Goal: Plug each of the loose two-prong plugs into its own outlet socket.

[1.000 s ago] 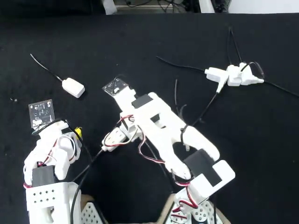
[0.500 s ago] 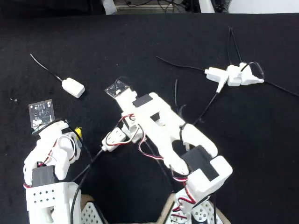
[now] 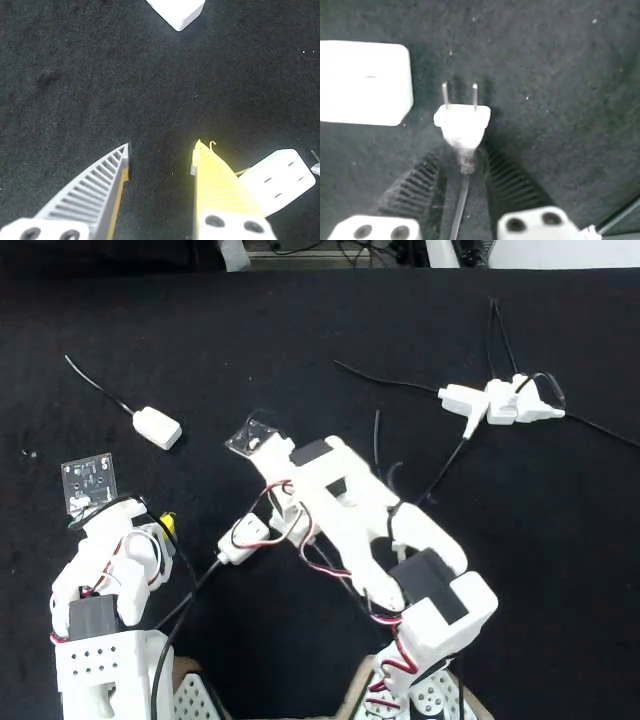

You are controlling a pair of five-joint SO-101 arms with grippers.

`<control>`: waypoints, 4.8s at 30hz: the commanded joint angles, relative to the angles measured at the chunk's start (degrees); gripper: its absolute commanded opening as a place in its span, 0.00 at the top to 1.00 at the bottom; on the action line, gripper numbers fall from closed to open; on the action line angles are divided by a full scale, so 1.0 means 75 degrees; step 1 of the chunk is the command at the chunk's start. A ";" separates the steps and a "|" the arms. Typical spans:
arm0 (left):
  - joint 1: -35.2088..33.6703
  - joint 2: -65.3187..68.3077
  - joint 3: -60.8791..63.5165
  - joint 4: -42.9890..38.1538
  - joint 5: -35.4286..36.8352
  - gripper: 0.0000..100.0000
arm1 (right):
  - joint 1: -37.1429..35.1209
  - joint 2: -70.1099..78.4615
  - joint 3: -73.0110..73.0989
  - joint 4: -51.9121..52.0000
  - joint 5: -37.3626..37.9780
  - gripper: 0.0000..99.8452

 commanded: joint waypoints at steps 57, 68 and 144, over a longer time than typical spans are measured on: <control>-0.0076 -0.0070 -0.0064 0.0023 -0.0047 0.79 | -0.0680 0.0006 -0.0322 -0.0047 -0.0645 0.86; -0.0076 -0.0070 -0.0064 0.0035 -0.0047 0.79 | 0.0012 -0.1330 -0.0111 0.0375 -0.0340 0.99; -0.0076 -0.0070 -0.0076 0.0023 -0.0047 0.79 | -0.0246 -0.1448 0.1518 -0.1196 -0.0281 0.87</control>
